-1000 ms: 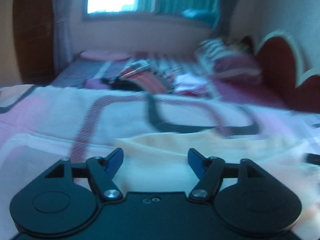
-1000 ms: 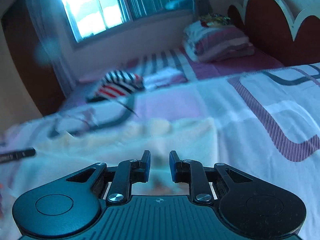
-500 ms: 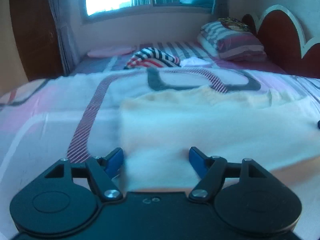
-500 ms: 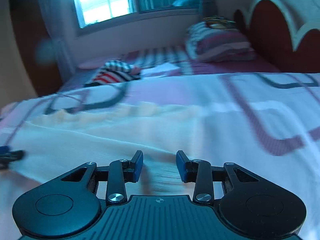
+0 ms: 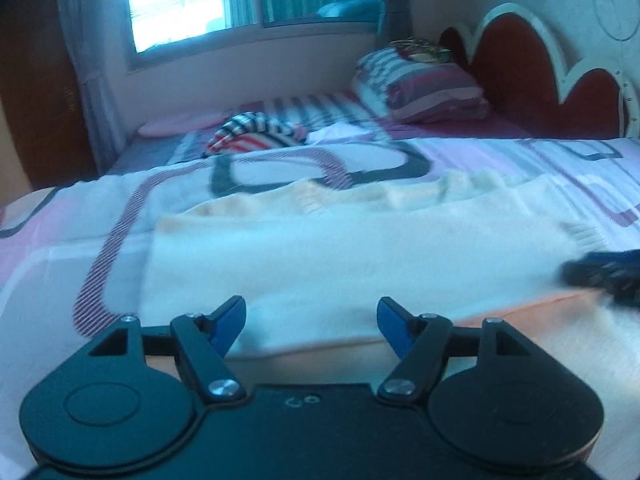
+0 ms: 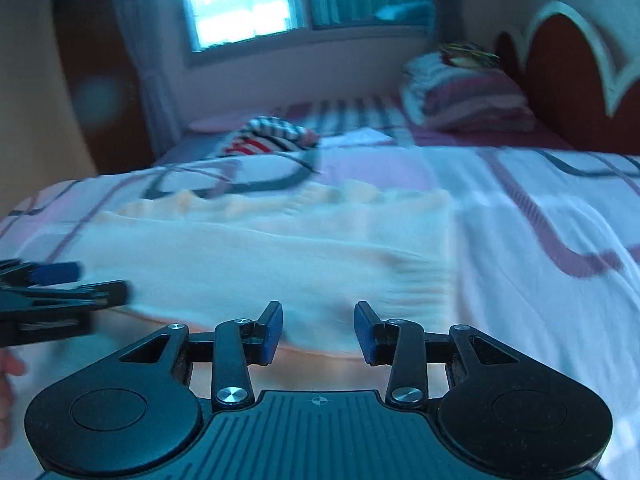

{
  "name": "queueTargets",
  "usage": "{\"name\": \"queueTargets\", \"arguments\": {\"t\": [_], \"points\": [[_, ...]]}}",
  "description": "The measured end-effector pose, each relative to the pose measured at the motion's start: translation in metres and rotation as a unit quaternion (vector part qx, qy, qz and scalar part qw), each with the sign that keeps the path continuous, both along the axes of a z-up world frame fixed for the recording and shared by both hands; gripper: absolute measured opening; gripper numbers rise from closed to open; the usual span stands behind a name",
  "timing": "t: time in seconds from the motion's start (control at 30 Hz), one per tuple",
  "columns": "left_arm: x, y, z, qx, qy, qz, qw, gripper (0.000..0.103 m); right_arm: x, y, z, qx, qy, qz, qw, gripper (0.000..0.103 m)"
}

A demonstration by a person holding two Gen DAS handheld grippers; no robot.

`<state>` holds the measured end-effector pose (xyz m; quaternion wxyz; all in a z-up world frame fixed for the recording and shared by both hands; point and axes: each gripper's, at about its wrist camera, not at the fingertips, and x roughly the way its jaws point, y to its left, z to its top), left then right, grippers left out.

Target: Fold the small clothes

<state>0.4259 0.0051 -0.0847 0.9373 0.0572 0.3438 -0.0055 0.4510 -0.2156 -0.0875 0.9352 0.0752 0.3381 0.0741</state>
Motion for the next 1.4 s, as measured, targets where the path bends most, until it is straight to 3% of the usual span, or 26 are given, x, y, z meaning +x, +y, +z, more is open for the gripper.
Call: {"name": "queueTargets", "arguments": {"t": [0.13,1.0,1.1,1.17,1.23,1.3,1.4], "points": [[0.001,0.019,-0.010,-0.024,0.018,0.016,0.9994,0.075,0.000,-0.028,-0.002,0.007,0.006,-0.015,1.000,0.038],[0.000,0.014,-0.008,0.009,0.030,0.027,0.9991,0.078,0.006,-0.025,-0.006,-0.034,0.010,0.018,0.999,0.039],[-0.015,0.023,0.010,0.005,-0.018,0.024,0.9995,0.077,0.007,-0.022,0.004,-0.050,0.014,0.023,0.998,0.039],[-0.014,0.031,0.014,0.005,-0.025,0.026,0.9993,0.077,0.006,-0.028,0.010,-0.042,-0.010,0.010,0.999,0.039],[-0.004,0.039,0.010,0.010,-0.012,0.035,0.9993,0.077,0.016,-0.036,0.010,-0.022,-0.013,-0.003,1.000,0.039],[0.010,0.047,-0.006,0.003,0.032,0.031,0.9990,0.079,0.029,-0.037,0.001,-0.024,0.003,-0.002,1.000,0.039],[0.015,0.066,-0.008,-0.053,0.046,0.034,0.9970,0.081,0.038,-0.044,-0.014,-0.021,0.019,-0.009,1.000,0.042]]}}
